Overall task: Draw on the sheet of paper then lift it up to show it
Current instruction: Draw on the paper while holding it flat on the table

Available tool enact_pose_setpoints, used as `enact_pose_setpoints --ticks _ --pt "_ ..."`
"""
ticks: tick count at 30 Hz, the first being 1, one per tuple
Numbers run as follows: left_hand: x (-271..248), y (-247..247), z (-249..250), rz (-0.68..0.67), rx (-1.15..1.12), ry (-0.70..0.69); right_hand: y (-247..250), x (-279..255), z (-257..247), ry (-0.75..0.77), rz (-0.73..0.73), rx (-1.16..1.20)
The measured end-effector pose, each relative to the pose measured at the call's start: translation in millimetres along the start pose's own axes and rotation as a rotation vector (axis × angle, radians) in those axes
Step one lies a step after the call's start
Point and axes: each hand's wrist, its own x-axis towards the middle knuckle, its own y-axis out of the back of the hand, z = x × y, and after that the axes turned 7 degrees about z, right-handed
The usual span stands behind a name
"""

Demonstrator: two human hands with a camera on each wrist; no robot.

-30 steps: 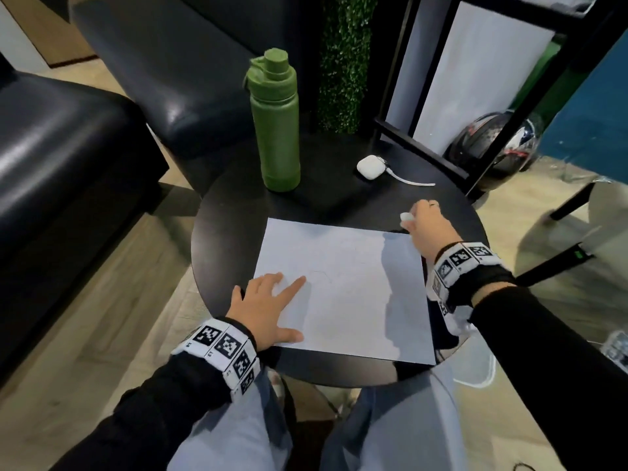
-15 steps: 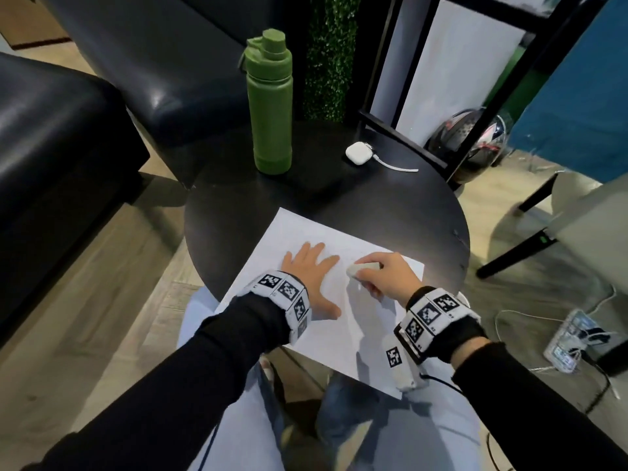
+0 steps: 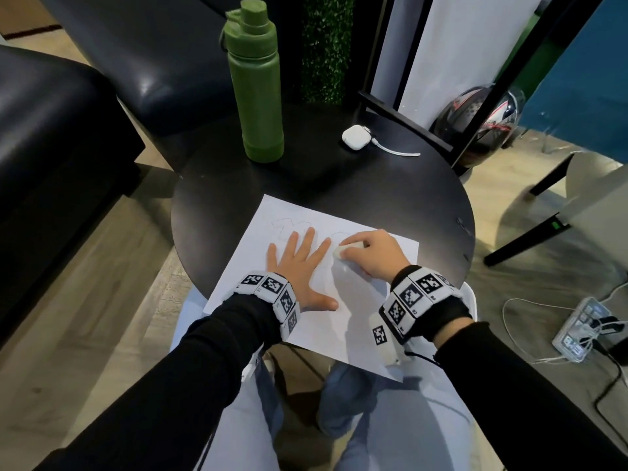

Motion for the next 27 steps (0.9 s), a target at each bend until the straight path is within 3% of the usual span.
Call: enact_pose_setpoints --ticks 2,6,12,16,21,27 --pt "0 -2 1 0.002 0.0 0.005 -4 -10 4 0.016 -0.036 -0.027" --pt "-1 -5 3 -0.017 -0.006 0.01 -1 -26 8 0.031 -0.26 -0.162" --pt "1 -1 0 -0.029 -0.014 0.013 -1 1 -3 -0.004 -0.036 -0.021" --pt "3 5 5 -0.049 0.031 0.035 -3 -13 10 -0.014 -0.103 -0.002" --pt "15 36 8 0.009 0.094 0.009 3 -14 13 -0.15 -0.165 0.178" --pt "32 60 -11 -0.073 -0.053 -0.05 -6 -9 1 -0.147 -0.092 0.203"
